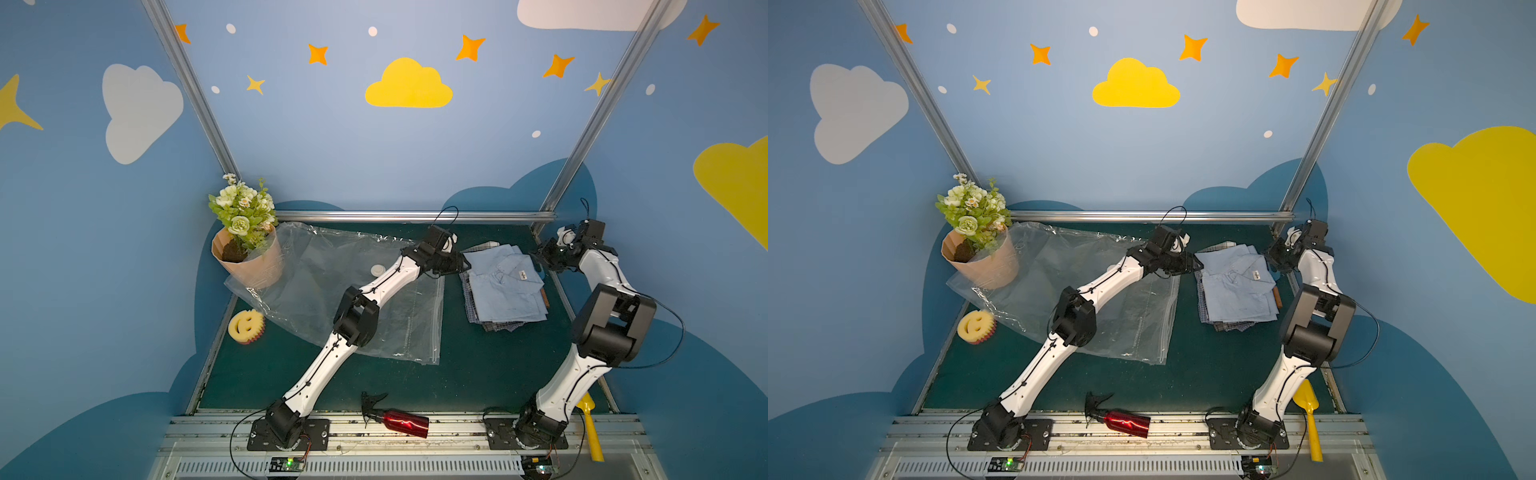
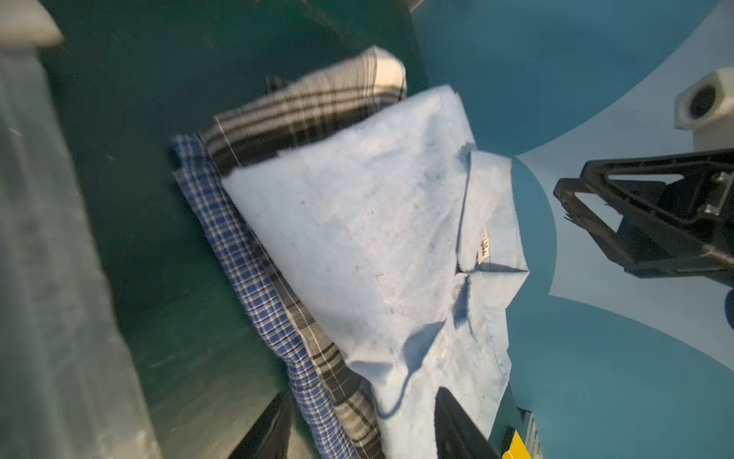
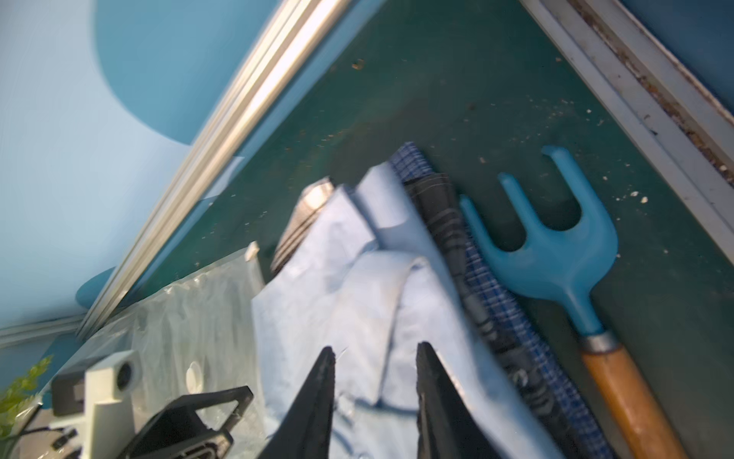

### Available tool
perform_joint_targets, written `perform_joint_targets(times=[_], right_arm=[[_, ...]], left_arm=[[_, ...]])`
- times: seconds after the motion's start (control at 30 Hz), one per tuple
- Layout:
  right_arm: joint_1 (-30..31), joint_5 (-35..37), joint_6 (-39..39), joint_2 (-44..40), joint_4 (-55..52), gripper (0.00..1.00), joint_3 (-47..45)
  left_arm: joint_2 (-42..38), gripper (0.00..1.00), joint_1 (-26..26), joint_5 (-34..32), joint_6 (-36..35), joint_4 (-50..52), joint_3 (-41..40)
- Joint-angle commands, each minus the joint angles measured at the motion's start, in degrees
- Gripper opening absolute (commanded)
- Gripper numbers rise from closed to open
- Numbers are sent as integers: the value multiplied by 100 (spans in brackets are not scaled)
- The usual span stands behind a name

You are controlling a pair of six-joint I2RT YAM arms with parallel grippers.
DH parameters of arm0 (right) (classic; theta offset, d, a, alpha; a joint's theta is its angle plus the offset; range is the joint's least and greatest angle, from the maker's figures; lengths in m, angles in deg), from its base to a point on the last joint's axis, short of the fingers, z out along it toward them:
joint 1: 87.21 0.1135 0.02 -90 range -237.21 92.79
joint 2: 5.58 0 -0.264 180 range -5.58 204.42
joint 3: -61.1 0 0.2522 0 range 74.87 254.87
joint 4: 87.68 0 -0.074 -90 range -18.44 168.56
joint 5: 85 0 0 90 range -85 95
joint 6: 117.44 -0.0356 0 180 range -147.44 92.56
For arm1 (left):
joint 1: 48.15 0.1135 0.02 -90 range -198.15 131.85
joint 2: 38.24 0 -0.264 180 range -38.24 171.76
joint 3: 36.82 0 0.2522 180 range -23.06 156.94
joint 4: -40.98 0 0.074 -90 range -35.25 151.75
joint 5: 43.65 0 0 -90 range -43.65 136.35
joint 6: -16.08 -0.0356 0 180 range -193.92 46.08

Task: Take the shirt out of the vacuum bag
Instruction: Place the shirt at the center of the board.

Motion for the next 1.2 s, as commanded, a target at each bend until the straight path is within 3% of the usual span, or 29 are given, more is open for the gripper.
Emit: perform_joint_targets(times=[0.0, 0.1, 0.2, 0.47, 0.6, 0.87, 1.17], right_arm=[[83, -402, -145, -331, 530, 32, -328], [136, -1574, -633, -109, 1589, 31, -616], [229, -1994, -1017, 296, 2524, 28, -818], [229, -1686, -1209, 1473, 2990, 24, -615], [224, -1650, -1306, 1559, 3189, 25, -690], [564, -1485, -1179, 523, 3220, 26, -1318], [1553, -1682, -1306, -469, 3681, 26, -2456]], left_arm=[[-1185, 61, 194, -308, -568, -85, -555], [-2068, 61, 406, -446, -596, -791, -1838], [-2950, 64, 695, -611, -543, -1517, -3235], [-5102, 69, 1840, -1104, -171, -3113, -6869], [-6084, 70, 2462, -1526, 43, -3257, -8243], [-7249, 75, 3543, -2164, 424, -3636, -9869], [-7818, 79, 4048, -2771, 296, -3933, -10722]])
